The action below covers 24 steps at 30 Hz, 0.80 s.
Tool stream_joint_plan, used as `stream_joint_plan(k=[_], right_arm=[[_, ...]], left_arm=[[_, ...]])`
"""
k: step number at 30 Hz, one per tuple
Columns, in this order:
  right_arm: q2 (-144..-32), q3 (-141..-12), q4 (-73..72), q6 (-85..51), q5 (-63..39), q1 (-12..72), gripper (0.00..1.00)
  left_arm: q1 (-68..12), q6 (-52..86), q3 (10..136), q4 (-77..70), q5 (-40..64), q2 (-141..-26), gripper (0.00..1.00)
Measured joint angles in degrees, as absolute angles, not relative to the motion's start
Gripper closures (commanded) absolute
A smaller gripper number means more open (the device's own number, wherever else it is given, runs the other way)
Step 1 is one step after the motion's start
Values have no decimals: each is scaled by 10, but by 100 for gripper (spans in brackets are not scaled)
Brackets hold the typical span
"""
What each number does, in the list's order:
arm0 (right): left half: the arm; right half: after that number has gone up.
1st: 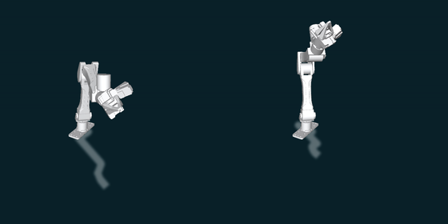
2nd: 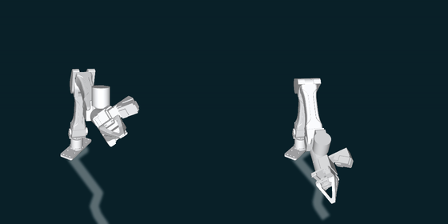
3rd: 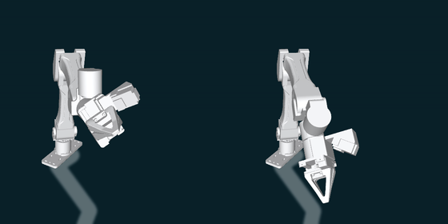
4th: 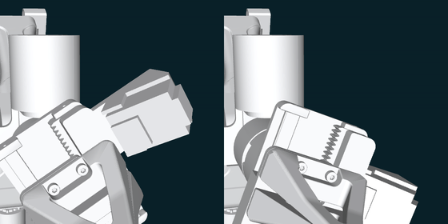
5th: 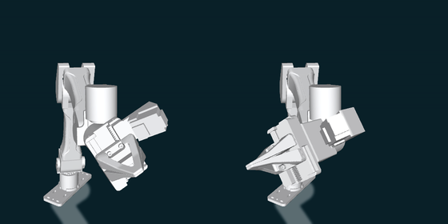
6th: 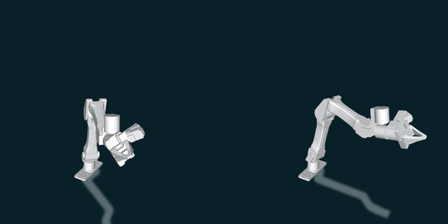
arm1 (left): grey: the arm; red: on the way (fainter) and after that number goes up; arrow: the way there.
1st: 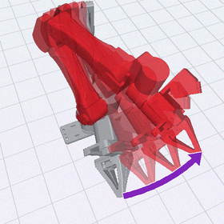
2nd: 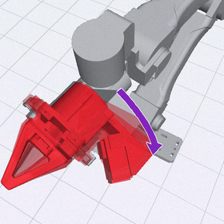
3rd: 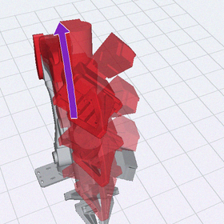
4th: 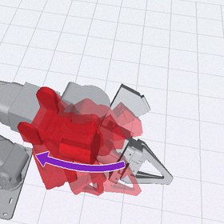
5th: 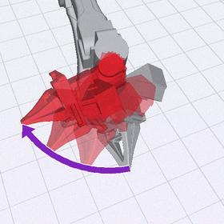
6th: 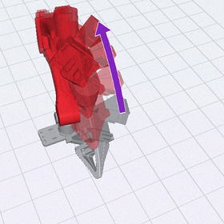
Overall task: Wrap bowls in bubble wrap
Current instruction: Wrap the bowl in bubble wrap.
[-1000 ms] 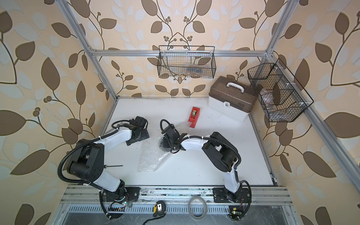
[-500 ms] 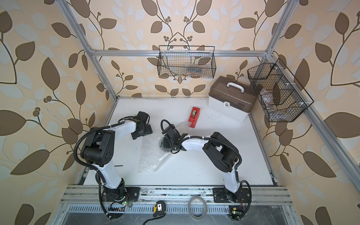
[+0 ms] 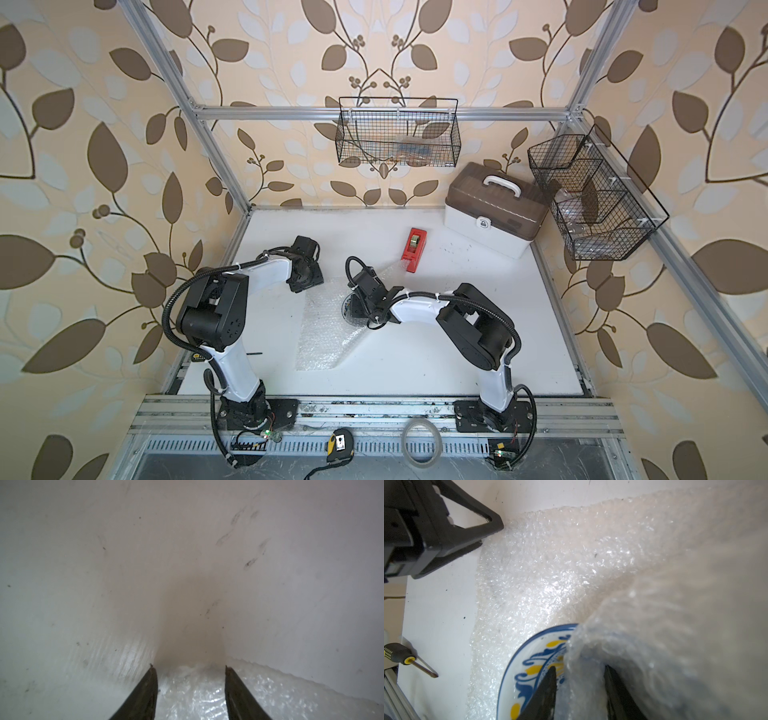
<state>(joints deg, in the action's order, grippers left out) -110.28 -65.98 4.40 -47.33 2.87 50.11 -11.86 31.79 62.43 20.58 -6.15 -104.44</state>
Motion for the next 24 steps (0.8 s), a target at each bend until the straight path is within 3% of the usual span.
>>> stream_joint_plan(k=[5,10,17,24], right_arm=[[-1102,-660,44,-474,28,501,59],[-1093,-656,46,-480,26,501,51],[-1042,-649,54,-485,25,501,43],[-993,-648,61,-486,27,501,42]], left_arm=[[-119,324,589,184,-33,-1019,76],[-119,335,560,177,-4,-997,99],[-119,337,544,185,18,-972,100],[-121,350,517,185,37,-939,100]])
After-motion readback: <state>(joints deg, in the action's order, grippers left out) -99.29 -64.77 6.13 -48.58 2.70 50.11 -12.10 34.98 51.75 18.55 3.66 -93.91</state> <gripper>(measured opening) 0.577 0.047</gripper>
